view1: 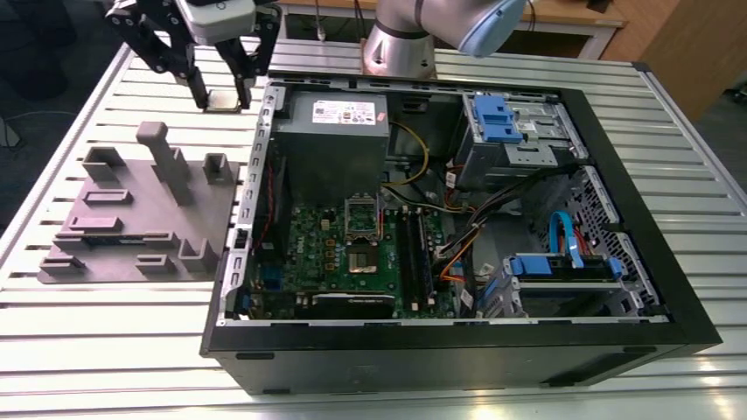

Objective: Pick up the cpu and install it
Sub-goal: 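Pick up the cpu and move it towards the insertion slot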

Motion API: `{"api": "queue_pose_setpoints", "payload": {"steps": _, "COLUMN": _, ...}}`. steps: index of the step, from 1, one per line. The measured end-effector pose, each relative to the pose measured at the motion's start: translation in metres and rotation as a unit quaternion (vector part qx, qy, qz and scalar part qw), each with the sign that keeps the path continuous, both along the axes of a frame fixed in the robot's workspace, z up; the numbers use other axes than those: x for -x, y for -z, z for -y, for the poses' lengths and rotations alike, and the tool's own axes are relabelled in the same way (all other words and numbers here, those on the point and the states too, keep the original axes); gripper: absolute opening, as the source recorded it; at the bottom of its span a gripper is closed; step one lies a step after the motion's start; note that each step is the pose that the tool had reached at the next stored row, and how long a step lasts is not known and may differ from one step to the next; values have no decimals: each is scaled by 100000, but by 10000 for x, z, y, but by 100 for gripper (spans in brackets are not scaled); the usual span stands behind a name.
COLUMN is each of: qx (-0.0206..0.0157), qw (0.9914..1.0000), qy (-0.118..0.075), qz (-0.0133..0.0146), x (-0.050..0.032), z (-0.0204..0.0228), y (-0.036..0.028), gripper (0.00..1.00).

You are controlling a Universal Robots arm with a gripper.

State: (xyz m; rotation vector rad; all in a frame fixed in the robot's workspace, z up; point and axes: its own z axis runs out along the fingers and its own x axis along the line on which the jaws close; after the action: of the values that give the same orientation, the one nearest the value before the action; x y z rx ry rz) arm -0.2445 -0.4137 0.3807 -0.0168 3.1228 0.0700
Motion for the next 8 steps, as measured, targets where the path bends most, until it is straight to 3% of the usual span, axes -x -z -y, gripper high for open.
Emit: {"api": "queue_pose_setpoints", "payload": {"steps": 8, "qx": 2, "qw": 100000, "qy": -2, "qz": -2, "x": -26, "z": 0, "y": 0, "gripper": 47}}
